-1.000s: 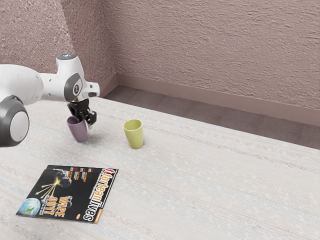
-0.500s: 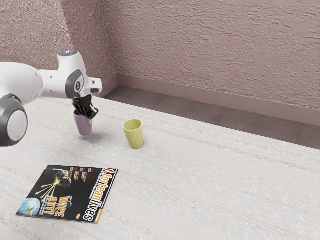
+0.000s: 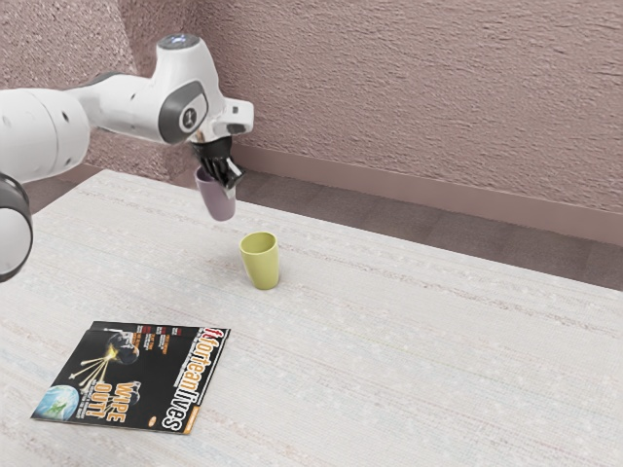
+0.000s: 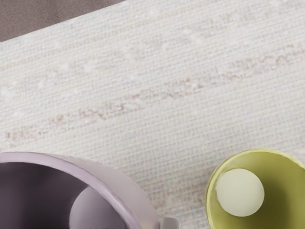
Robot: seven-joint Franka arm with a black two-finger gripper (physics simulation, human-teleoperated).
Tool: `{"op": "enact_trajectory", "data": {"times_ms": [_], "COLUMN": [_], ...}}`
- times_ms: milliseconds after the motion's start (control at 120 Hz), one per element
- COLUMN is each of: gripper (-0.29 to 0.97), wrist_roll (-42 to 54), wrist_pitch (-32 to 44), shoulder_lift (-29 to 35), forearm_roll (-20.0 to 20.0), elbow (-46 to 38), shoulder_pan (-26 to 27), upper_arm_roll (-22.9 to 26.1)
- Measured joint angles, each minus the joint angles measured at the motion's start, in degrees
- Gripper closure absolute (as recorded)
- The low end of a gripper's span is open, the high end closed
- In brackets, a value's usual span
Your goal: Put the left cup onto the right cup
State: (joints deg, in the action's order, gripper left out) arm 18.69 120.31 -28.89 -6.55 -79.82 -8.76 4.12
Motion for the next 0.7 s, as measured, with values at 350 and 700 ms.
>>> {"op": "enact_trajectory", "data": {"times_ms": [350,700], "gripper": [0.79,0.79], "wrist_roll": [-7.76,-14.7], "wrist_pitch": [-5.26,-6.13], "shoulder_lift": [1.92,1.73], "forearm_roll": [-4.0,-6.33], "elbow": [0.26,-0.38], "shoulder_pan": [0.05,0.03], "upper_arm_roll": [6.68,8.78]}}
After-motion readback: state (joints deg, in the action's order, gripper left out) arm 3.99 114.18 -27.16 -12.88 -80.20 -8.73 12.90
